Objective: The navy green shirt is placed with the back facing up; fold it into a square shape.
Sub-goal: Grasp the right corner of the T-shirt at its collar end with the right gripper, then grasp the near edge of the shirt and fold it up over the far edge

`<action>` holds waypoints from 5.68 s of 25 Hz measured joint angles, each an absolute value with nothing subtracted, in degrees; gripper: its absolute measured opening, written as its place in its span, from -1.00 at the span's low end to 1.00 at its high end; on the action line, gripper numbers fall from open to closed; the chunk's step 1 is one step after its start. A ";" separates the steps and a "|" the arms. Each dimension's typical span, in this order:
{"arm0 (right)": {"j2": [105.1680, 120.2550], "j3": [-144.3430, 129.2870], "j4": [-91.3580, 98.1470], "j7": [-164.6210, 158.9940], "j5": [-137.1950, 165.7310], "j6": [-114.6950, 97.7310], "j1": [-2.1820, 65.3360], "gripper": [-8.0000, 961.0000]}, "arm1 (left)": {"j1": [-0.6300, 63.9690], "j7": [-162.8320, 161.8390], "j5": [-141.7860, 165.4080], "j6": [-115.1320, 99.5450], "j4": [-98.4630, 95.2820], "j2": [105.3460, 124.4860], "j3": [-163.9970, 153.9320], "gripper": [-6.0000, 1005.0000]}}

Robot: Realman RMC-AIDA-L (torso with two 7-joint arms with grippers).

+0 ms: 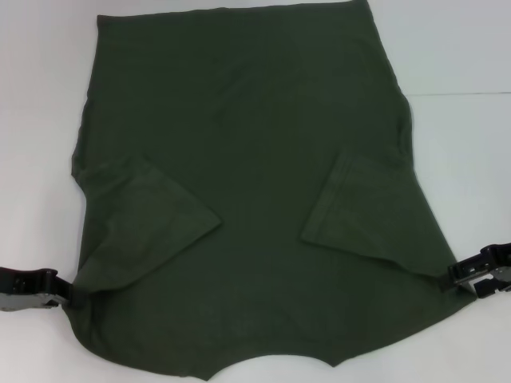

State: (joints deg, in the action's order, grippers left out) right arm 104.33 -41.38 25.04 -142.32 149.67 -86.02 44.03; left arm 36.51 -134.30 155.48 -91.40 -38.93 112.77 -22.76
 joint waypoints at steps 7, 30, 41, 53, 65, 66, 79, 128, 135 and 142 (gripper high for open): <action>104.37 -41.54 25.04 -142.12 149.69 -85.50 44.12 0.91 | 36.57 -134.30 155.48 -91.40 -38.93 112.76 -22.76 -0.94; 105.43 -40.80 25.04 -141.17 148.34 -85.08 43.95 0.91 | 36.56 -134.30 155.33 -91.43 -38.94 112.68 -22.67 -0.93; 106.07 -40.78 24.17 -140.62 147.08 -84.75 44.68 0.91 | 36.56 -134.16 155.30 -91.42 -38.94 112.49 -21.91 -0.94; 106.35 -41.31 24.17 -140.69 147.12 -84.37 45.41 0.68 | 36.69 -134.16 155.30 -91.23 -38.94 112.40 -21.69 -0.94; 106.27 -41.40 24.17 -140.85 147.39 -84.37 45.69 0.16 | 37.13 -134.19 155.30 -91.14 -38.94 112.24 -21.53 -0.94; 106.27 -41.40 24.16 -140.83 147.39 -84.37 45.73 0.15 | 37.16 -134.19 155.30 -91.14 -38.94 112.24 -21.53 -0.94; 106.52 -43.31 24.17 -140.83 147.48 -83.74 45.92 -0.15 | 37.28 -134.21 155.30 -90.94 -38.94 112.14 -21.46 -0.94; 102.93 -33.88 30.55 -130.75 146.81 -94.87 42.50 -0.83 | 39.75 -129.17 156.98 -107.17 -39.71 108.74 -16.93 -0.94; 102.22 -32.48 30.39 -131.42 142.37 -89.29 45.15 -0.82 | 43.20 -132.18 154.06 -102.19 -38.09 106.83 -14.66 -0.94; 101.81 -32.43 30.26 -132.68 137.35 -81.95 47.23 -0.80 | 46.81 -134.57 149.70 -93.71 -36.37 105.91 -14.17 -0.94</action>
State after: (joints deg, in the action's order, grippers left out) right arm 101.81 -32.43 30.26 -132.68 137.35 -81.95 47.23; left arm 46.81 -134.57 149.70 -93.71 -36.37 105.91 -14.17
